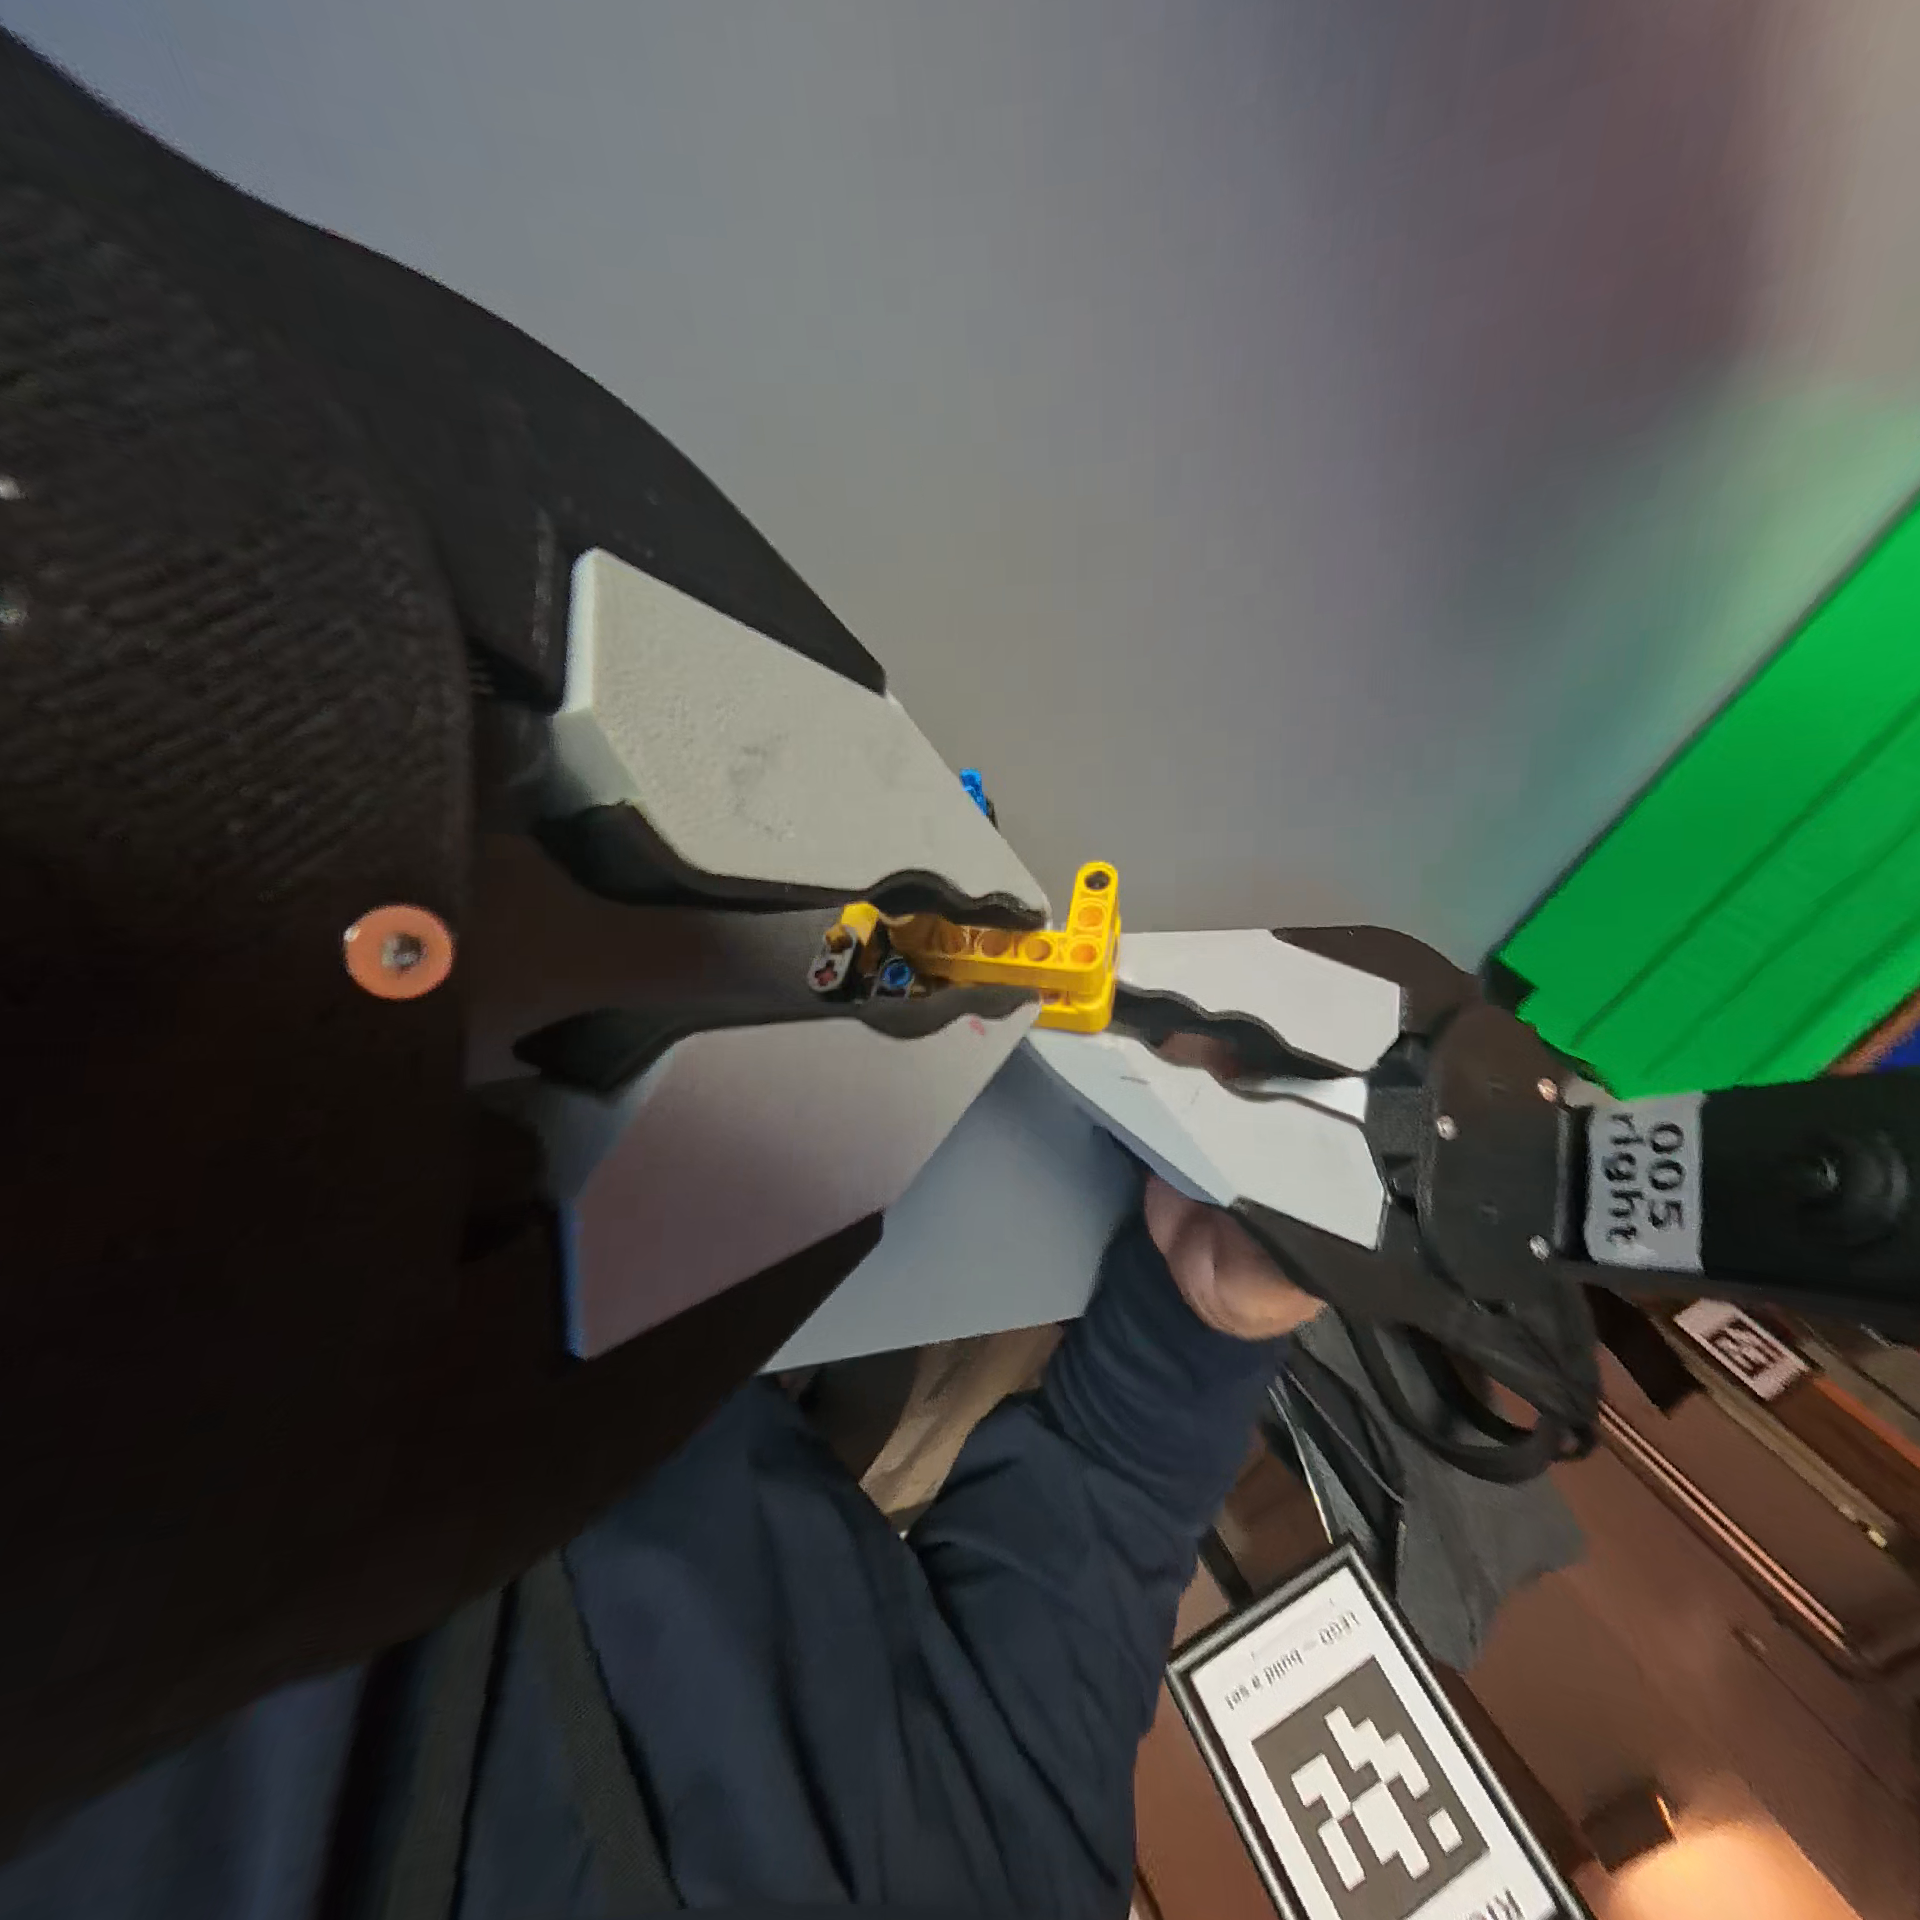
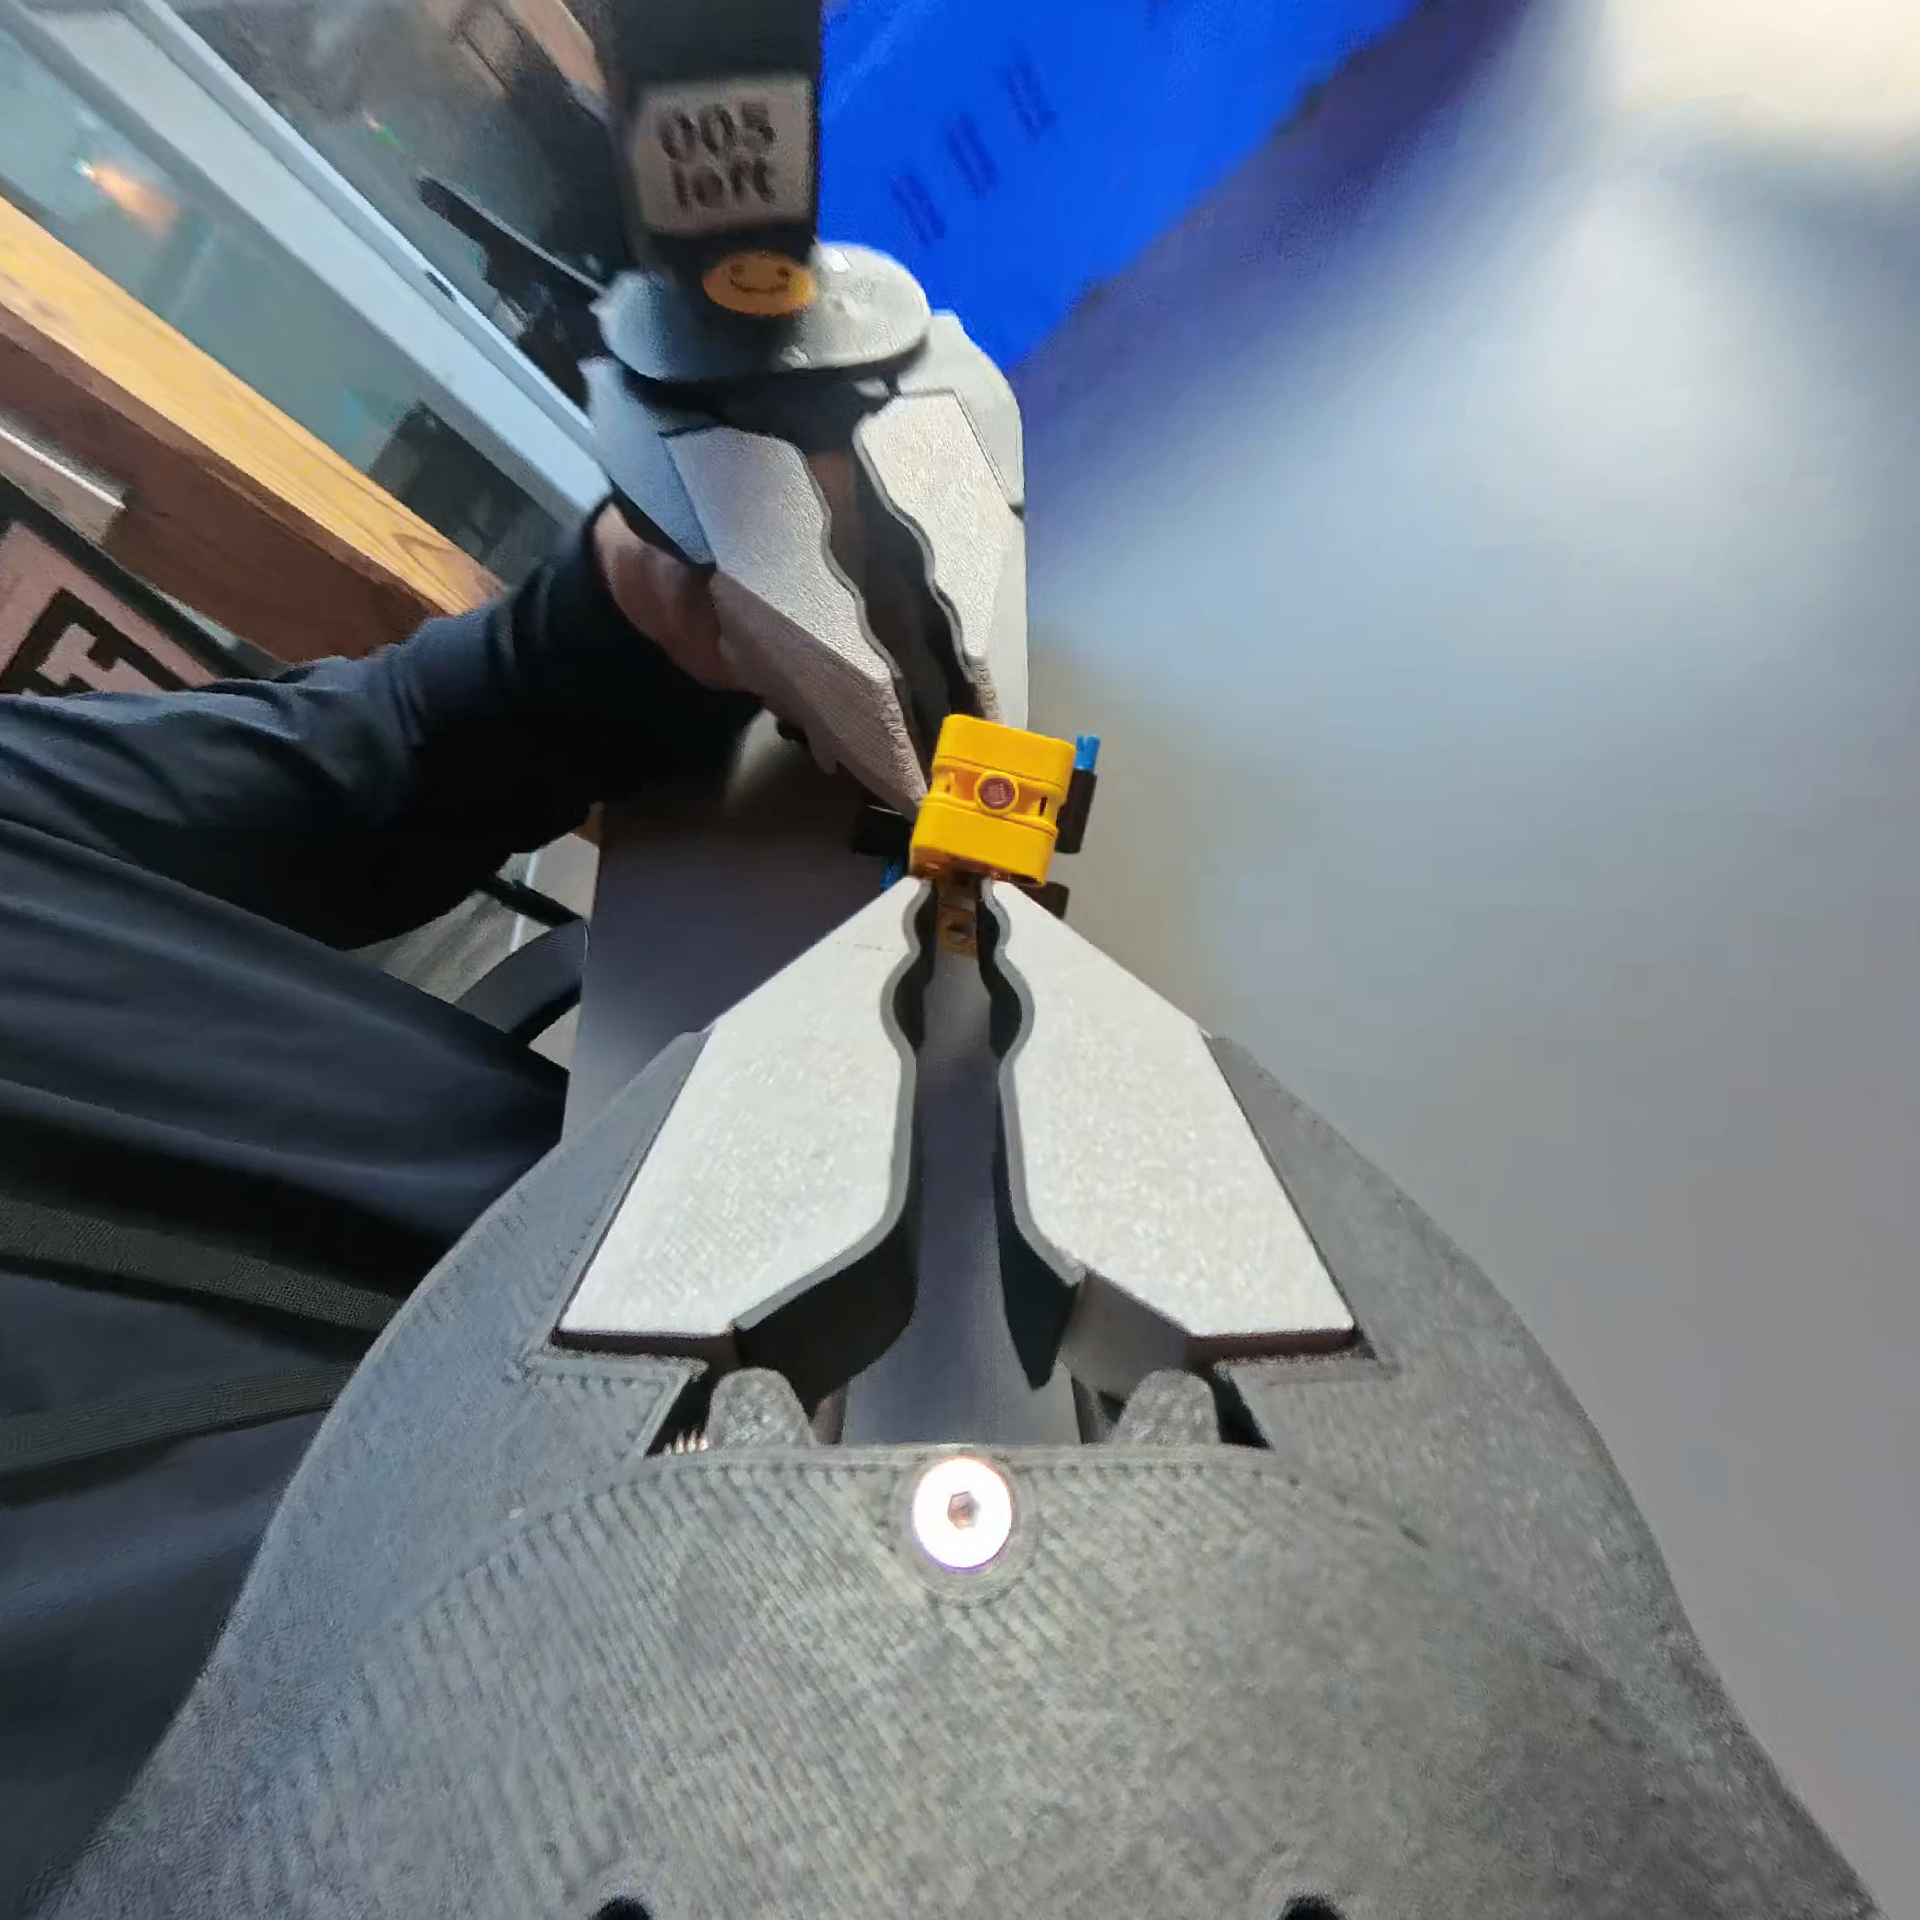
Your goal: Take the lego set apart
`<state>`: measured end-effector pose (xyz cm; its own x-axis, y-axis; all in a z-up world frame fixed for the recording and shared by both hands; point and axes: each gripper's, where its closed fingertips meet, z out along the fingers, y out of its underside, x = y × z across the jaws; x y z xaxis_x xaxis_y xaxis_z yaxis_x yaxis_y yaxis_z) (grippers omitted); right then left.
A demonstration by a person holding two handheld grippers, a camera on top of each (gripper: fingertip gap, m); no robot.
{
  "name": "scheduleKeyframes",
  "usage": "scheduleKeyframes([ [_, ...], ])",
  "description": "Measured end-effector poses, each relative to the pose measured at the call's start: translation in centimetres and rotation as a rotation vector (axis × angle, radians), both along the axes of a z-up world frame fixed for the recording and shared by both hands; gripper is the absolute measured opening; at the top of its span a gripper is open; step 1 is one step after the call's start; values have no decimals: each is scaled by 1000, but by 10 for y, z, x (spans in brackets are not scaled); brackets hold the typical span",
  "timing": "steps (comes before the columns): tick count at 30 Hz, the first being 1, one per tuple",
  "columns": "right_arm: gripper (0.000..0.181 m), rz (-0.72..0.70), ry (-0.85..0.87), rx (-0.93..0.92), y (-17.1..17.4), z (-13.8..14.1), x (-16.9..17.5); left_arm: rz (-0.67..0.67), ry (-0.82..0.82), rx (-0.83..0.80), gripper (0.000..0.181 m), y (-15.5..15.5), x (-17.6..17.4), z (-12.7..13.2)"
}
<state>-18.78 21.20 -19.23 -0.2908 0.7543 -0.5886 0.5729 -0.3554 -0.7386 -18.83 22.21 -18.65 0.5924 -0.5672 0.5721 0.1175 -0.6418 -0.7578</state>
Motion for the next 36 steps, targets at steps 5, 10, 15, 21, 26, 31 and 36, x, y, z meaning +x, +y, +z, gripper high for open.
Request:
scheduleKeyframes([
  [5,3,-16,131,64,1,17,-2,53,-43,124,8,-2,-2,18],
  [10,26,-14,176,16,3,28,2,183,14,225,8,4,-6,26],
  [15,14,-86,236,48,13,39,-1,206,85,305,8,5,4,30],
  [21,16,-95,278,146,9,46,-1,212,182,372,8,4,12,30],
  [26,5,-77,261,140,10,44,5,236,161,389,7,2,6,36],
  [31,5,-97,259,101,12,46,7,244,169,399,7,3,8,36],
  [36,4,-97,258,179,13,47,8,242,63,358,7,3,8,39],
])
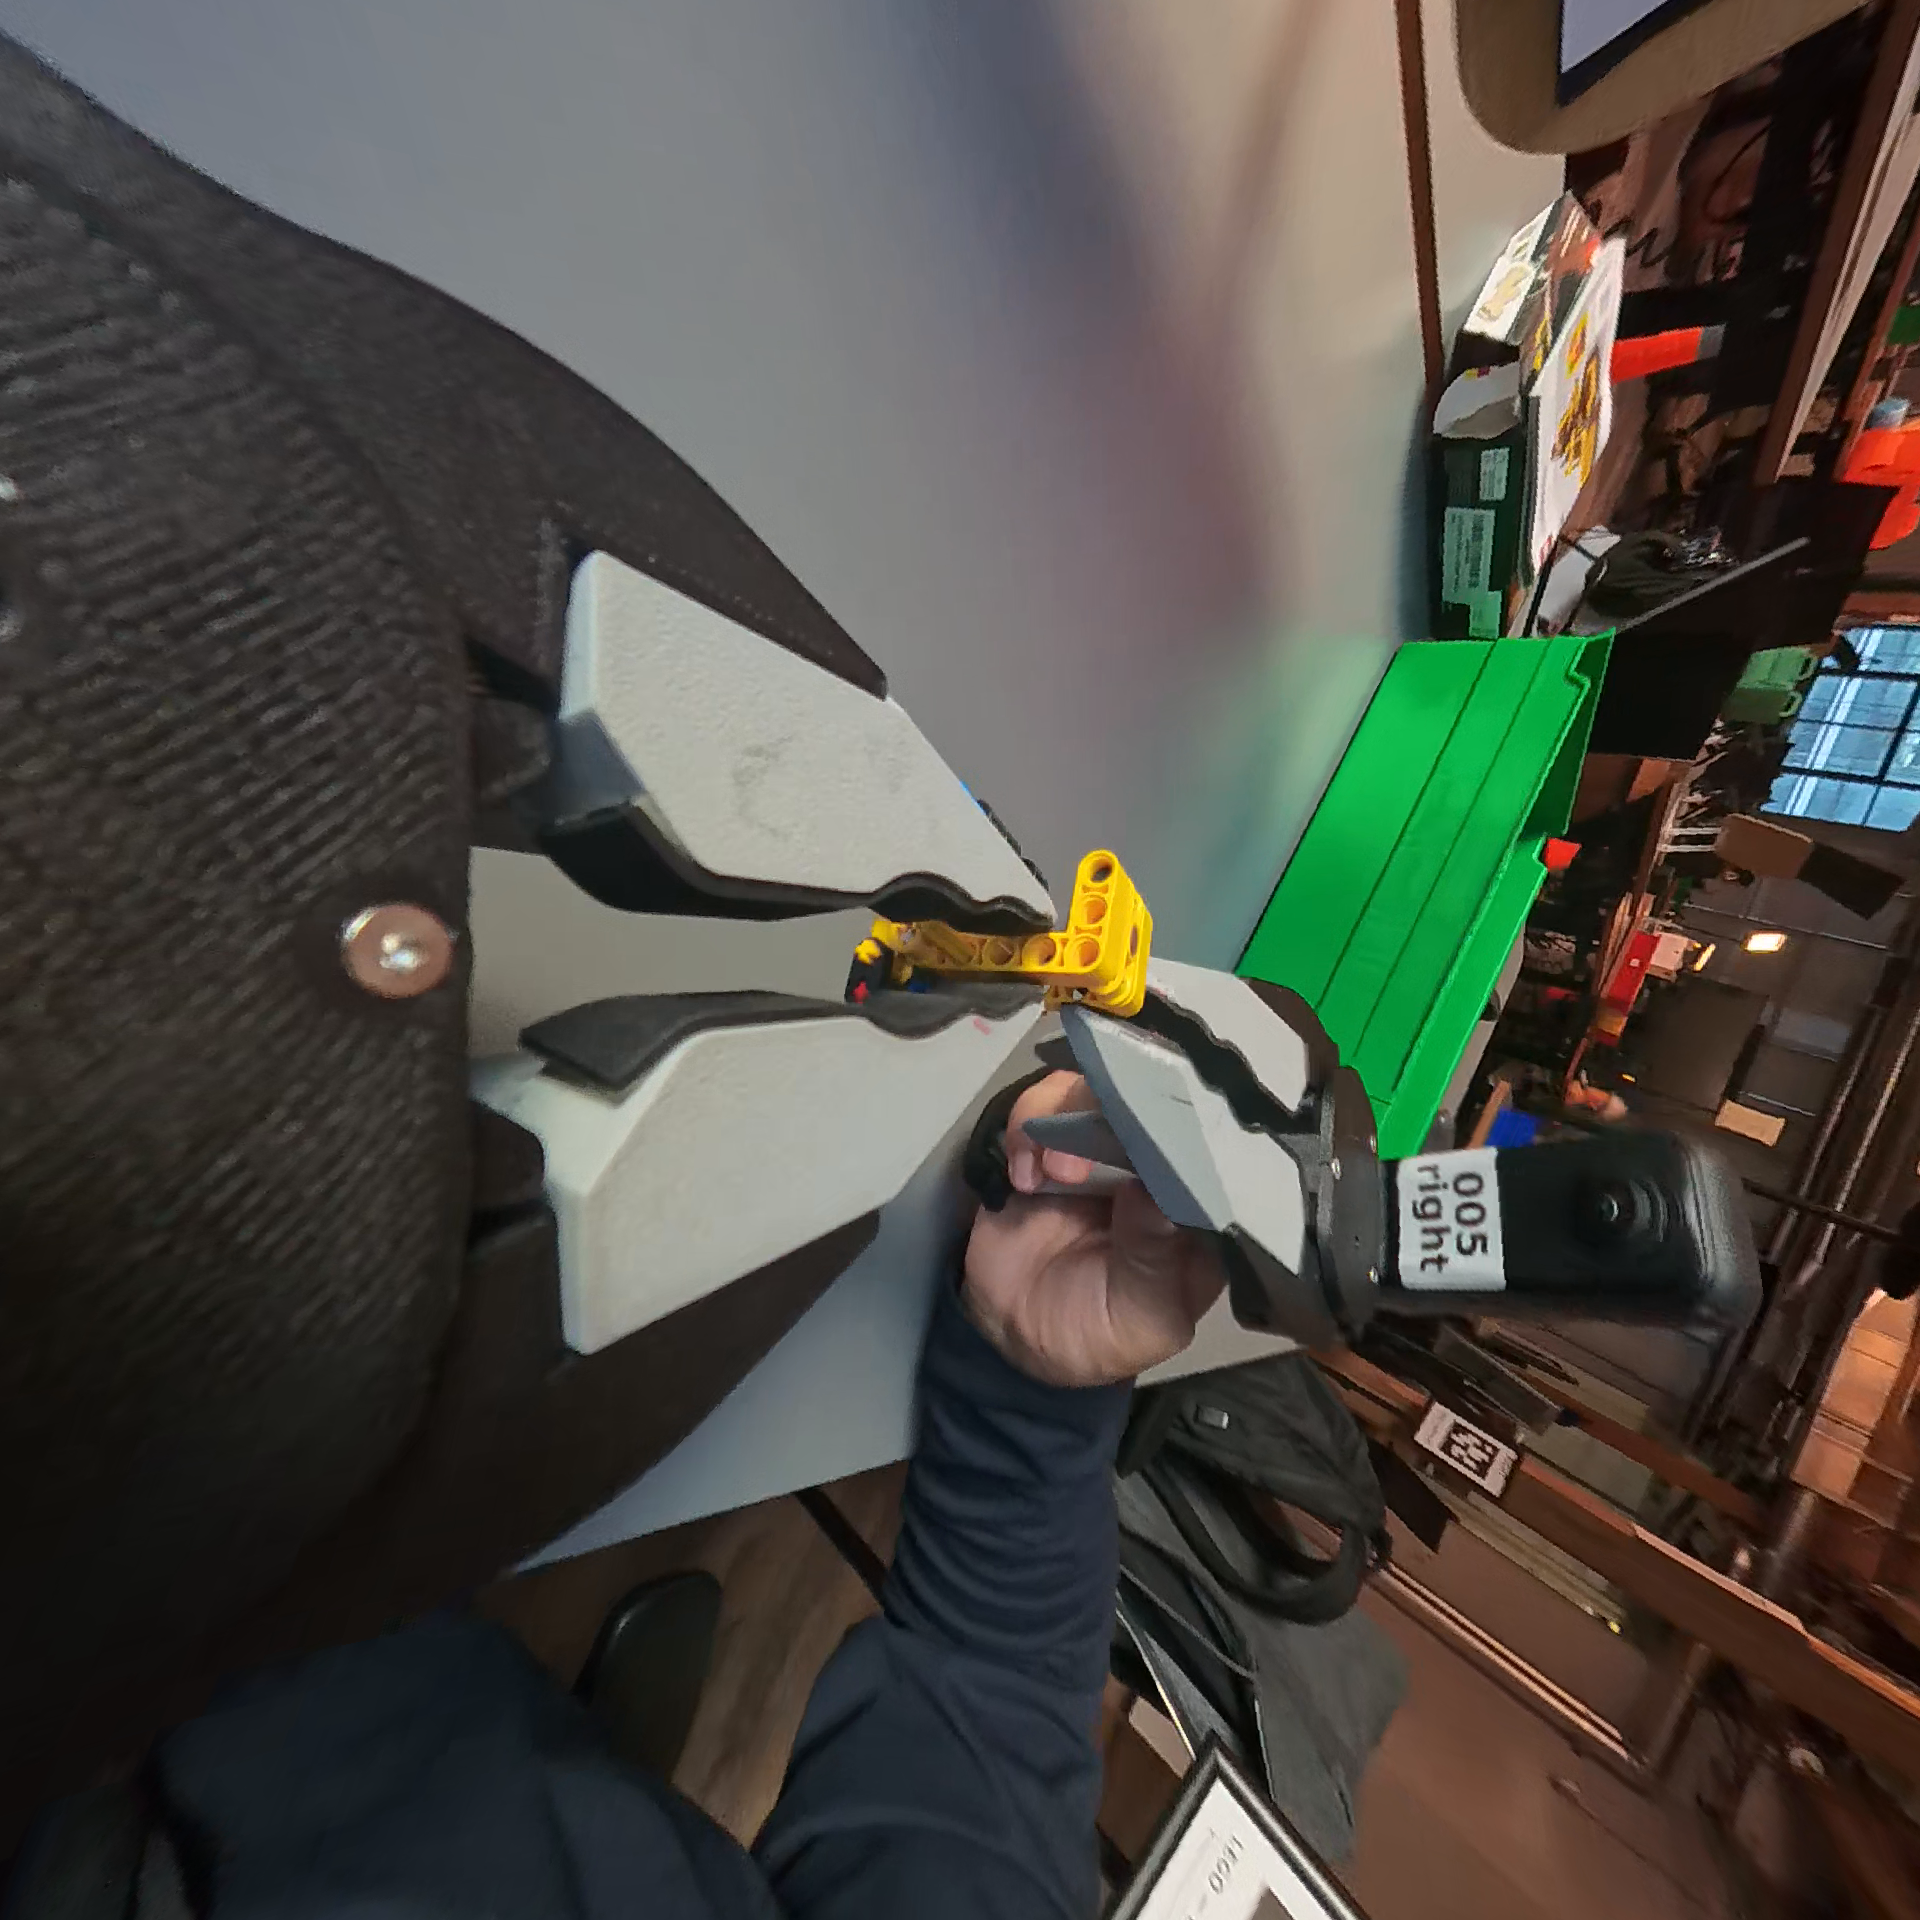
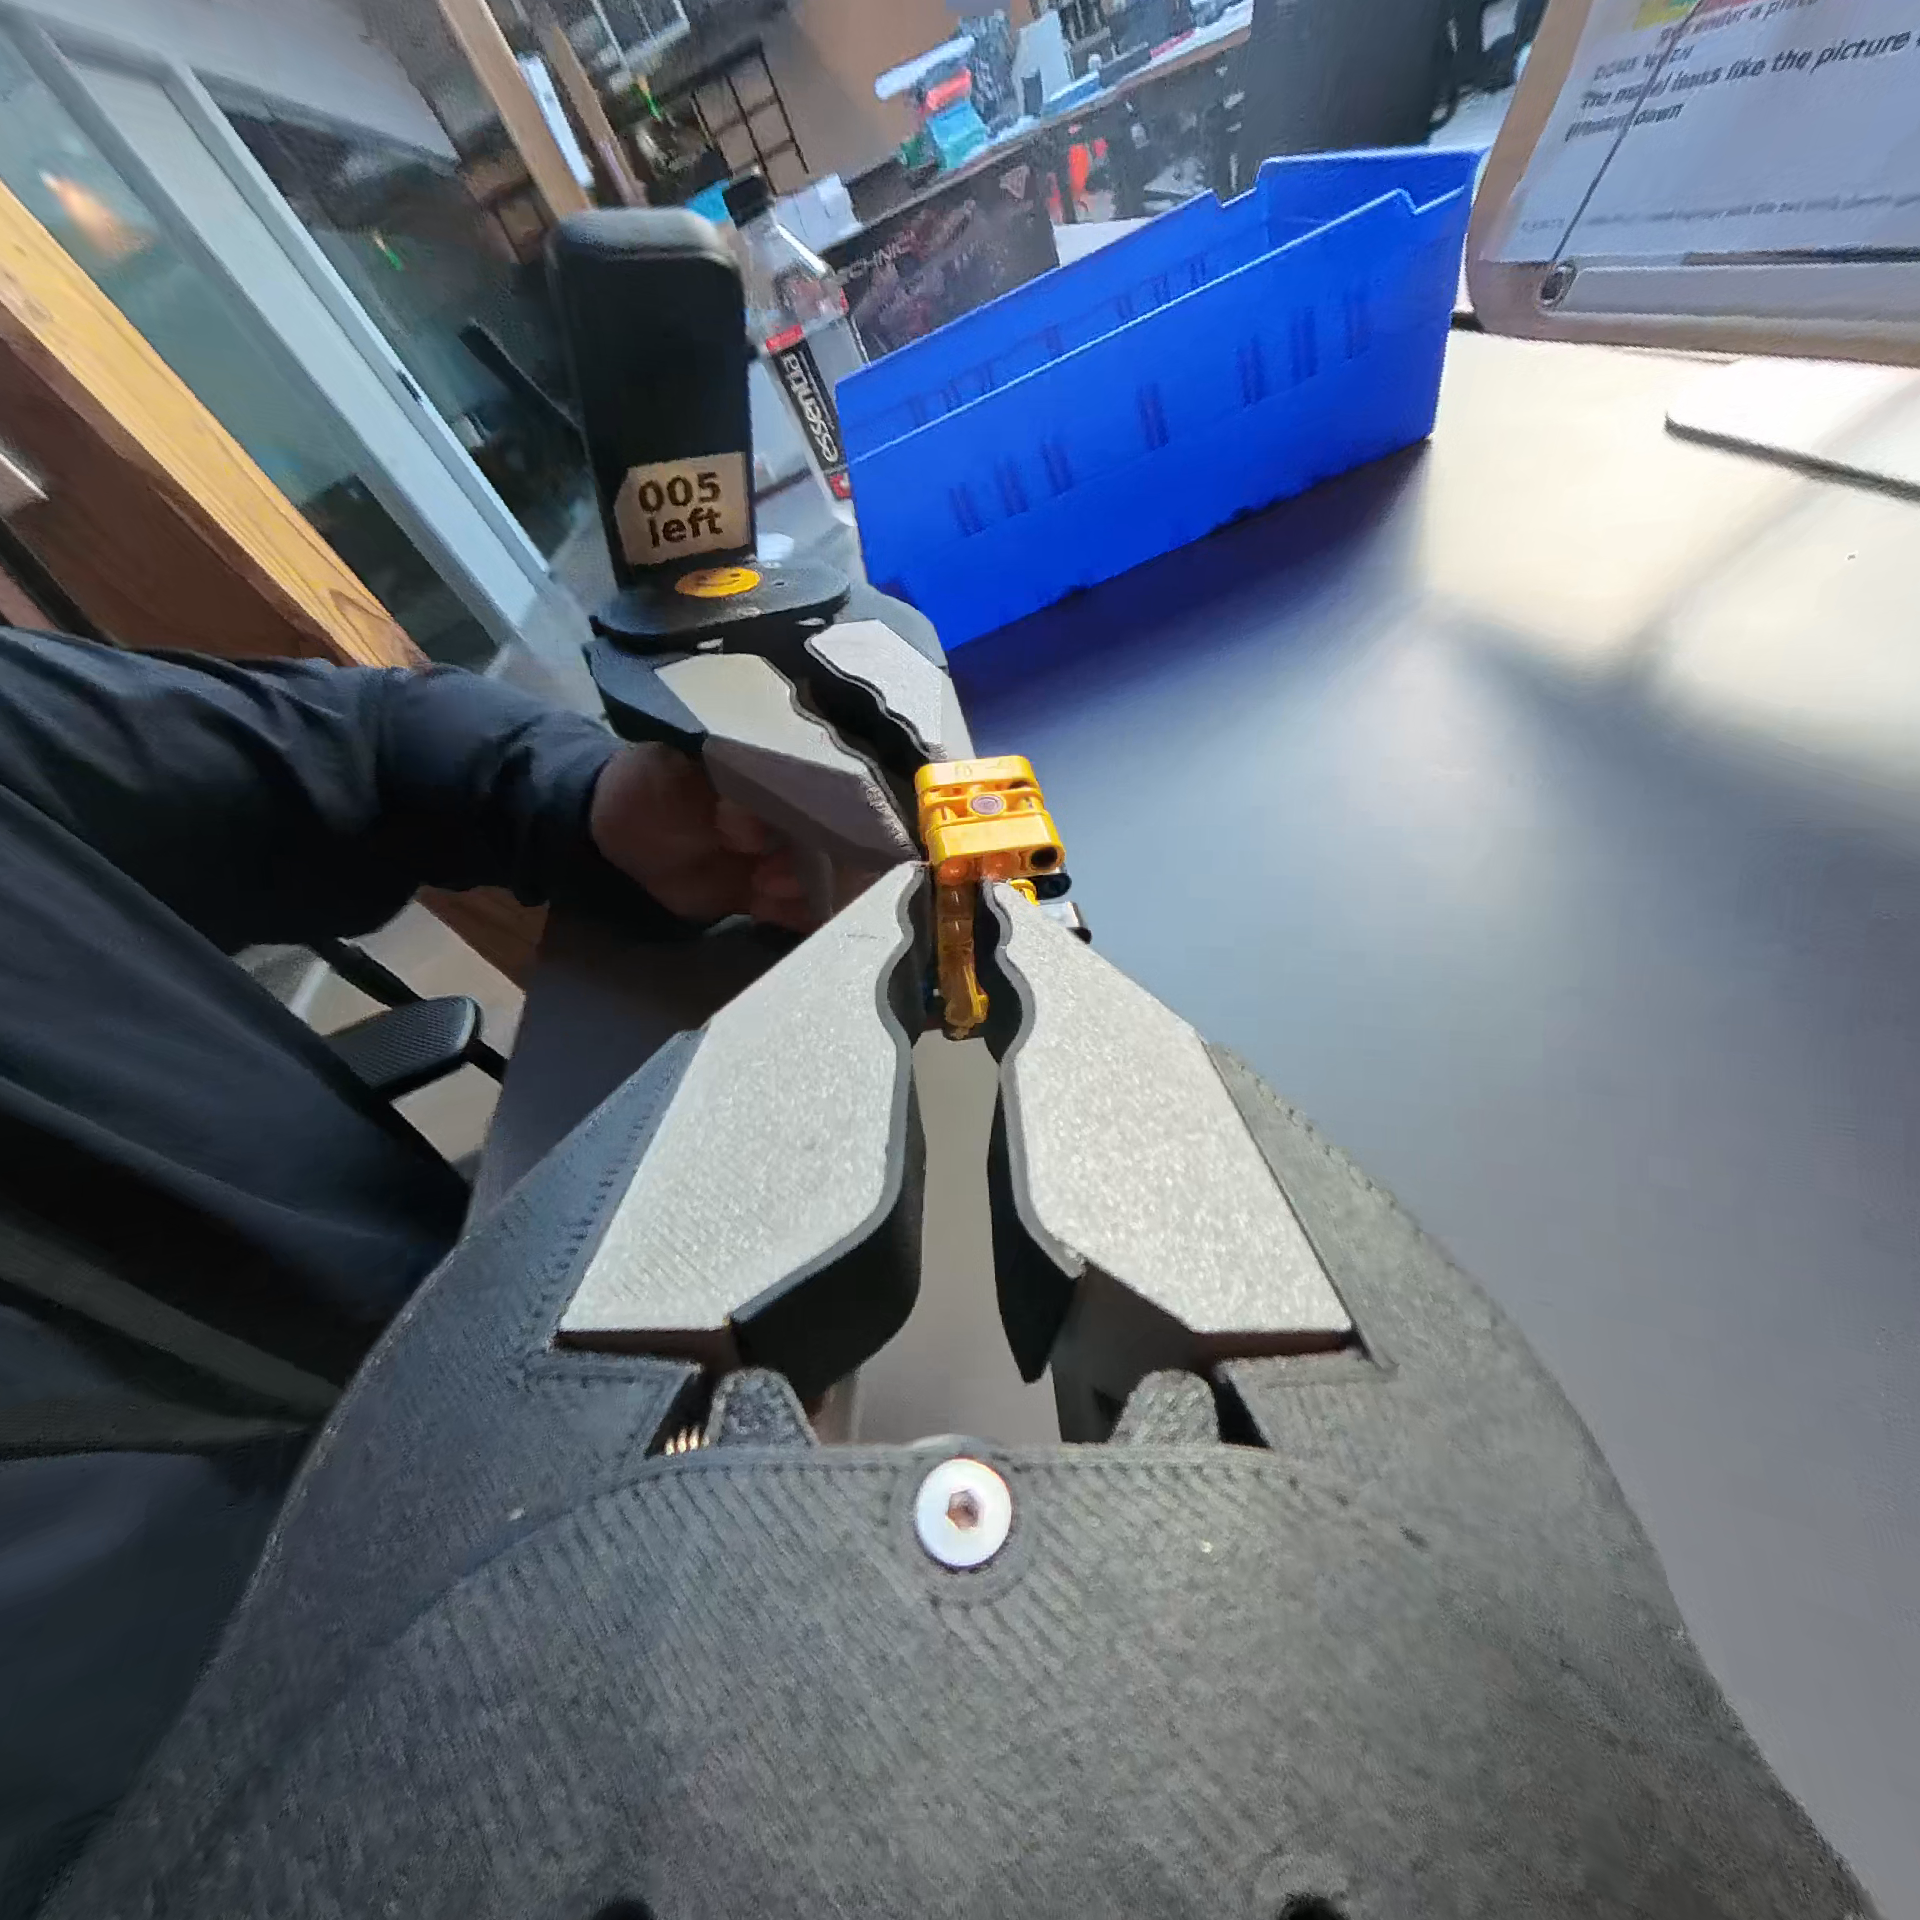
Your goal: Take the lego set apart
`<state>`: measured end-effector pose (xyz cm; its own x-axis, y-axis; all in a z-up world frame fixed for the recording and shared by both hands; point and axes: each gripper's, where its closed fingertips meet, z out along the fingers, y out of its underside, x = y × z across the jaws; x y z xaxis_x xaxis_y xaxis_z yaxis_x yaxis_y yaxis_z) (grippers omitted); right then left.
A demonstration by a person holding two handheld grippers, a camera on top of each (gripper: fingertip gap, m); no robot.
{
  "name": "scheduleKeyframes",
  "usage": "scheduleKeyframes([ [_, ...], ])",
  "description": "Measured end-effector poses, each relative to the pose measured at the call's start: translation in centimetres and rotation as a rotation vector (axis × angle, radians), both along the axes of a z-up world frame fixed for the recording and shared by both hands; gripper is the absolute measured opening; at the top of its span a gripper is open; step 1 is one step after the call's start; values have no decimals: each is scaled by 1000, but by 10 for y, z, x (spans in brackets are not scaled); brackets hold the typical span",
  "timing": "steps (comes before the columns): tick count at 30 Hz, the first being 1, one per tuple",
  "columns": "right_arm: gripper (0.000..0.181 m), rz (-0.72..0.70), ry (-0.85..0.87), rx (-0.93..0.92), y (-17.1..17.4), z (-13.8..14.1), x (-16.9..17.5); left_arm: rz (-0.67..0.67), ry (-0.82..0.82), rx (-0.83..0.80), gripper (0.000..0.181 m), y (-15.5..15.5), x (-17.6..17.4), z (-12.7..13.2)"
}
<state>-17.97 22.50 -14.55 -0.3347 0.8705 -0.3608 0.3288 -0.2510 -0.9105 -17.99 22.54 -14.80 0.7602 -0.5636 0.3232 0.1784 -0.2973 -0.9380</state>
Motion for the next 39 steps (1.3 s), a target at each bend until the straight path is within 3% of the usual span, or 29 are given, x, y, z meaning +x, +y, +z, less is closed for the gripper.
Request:
scheduleKeyframes([
  [2,4,-5,-8,46,1,-1,0,-3,-10,-4,7,1,0,0],
  [4,5,-15,-23,126,1,-5,-2,4,83,-9,7,2,-1,-6],
  [9,6,20,-42,235,-2,-14,-4,19,-12,-35,7,2,-7,-2],
  [21,4,8,-30,208,-3,-17,-9,3,-201,-84,6,3,-10,1],
  [24,4,61,6,116,-5,-7,-2,-100,-187,-112,7,-5,-8,2],
  [27,4,36,-27,205,3,-17,-1,-136,-79,-121,0,-10,-12,-7],
  [31,4,102,-24,159,-7,-21,-2,-228,3,-134,0,-17,11,-16],
  [35,4,83,-25,158,1,-20,1,-204,32,-119,0,-20,3,-15],
  [39,4,82,5,143,3,-15,3,-207,67,-159,11,-19,1,-23],
])
